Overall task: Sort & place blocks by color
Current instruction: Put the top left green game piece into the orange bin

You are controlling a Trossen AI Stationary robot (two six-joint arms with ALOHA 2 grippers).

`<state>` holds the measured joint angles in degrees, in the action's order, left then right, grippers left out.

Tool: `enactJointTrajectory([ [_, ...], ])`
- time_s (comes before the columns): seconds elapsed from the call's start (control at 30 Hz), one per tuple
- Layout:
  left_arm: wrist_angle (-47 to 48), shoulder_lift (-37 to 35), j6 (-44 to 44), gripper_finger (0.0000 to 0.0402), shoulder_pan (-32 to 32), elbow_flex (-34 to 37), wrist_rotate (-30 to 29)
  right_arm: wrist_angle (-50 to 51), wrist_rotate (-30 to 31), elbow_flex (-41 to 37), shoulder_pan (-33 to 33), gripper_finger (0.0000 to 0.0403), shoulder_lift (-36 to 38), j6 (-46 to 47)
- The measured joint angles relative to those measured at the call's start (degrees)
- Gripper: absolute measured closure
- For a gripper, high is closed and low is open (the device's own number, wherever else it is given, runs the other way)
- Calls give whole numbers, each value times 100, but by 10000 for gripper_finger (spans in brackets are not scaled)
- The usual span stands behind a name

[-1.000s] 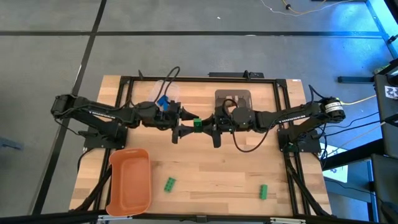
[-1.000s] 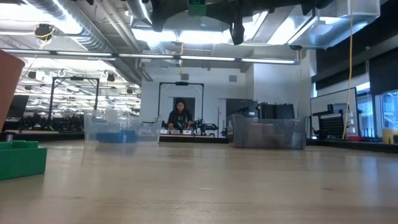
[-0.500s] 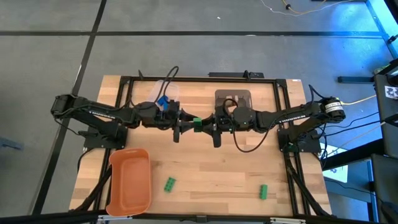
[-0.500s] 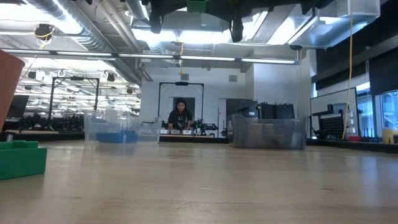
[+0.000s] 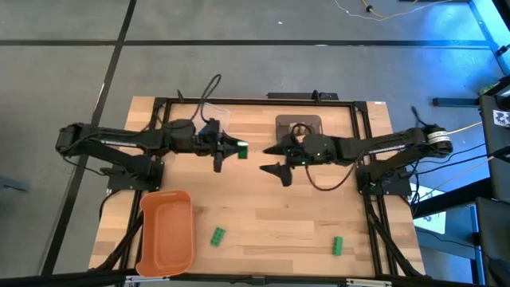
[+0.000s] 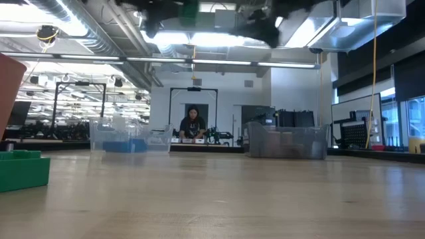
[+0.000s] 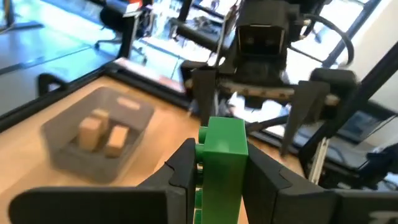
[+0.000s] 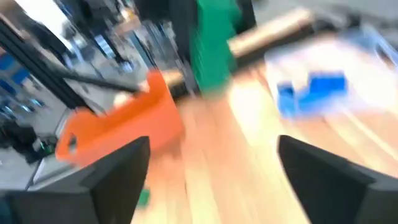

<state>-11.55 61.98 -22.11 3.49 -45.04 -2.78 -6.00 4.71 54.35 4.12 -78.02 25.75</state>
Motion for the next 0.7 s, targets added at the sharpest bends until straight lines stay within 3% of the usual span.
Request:
enactJointTrajectory([
  [0.2, 1905, -1005, -137, 323, -78, -4, -329, 2127, 9, -85, 24, 17, 646, 451],
  [0.37, 4030, -1508, -1019, 323, -785, -259, -450, 2869, 15, -413, 120, 15, 877, 711],
  [0.53, 5697, -1291, -1622, 323, -2075, -1164, 10, 2917, 15, -716, 166, 14, 881, 868],
  [0.7, 7072, -425, -1982, 323, -3262, -2077, 716, 2900, 17, -800, 166, 14, 881, 851],
])
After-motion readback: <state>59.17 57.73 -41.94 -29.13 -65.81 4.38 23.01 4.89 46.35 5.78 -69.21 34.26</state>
